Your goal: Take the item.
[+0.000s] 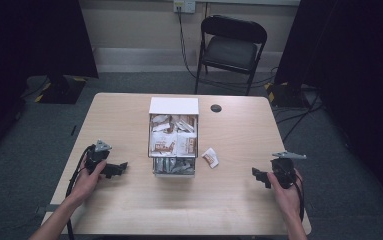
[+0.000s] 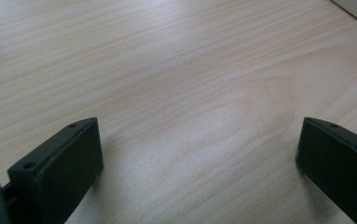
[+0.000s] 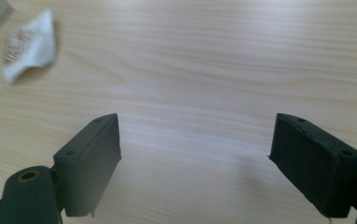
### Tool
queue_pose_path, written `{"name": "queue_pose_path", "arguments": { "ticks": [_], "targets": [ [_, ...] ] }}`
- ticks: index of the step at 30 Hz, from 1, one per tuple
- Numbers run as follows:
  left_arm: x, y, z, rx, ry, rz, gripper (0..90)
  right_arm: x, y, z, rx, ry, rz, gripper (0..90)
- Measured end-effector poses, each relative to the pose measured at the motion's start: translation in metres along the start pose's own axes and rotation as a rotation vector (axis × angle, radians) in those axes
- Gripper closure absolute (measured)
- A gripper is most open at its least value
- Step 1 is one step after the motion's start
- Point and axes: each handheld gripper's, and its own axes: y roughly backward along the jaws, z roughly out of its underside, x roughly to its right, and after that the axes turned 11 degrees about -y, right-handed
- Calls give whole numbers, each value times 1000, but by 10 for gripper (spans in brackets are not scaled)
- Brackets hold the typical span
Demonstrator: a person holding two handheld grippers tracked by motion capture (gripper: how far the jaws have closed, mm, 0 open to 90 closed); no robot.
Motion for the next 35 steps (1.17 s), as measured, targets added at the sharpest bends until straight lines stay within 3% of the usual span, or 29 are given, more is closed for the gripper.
{"name": "queue_pose_path", "arguments": {
  "ticks": [9, 10, 15, 20, 35],
  "targets": [
    [0, 0, 0, 0, 0, -1, 0, 12, -16, 12, -71, 12, 82, 144],
    [0, 0, 0, 0, 0, -1, 0, 11, -18, 13, -58, 30, 100, 143],
    [0, 0, 0, 0, 1, 0, 0, 9, -19, 16, -34, 20, 109, 123],
    [0, 0, 0, 0, 1, -2, 0, 6, -23, 28, 66, 3, 106, 46],
    [0, 1, 1, -6, -9, 6, 0, 2, -22, 32, 84, -40, 143, 44]
  ]
}}
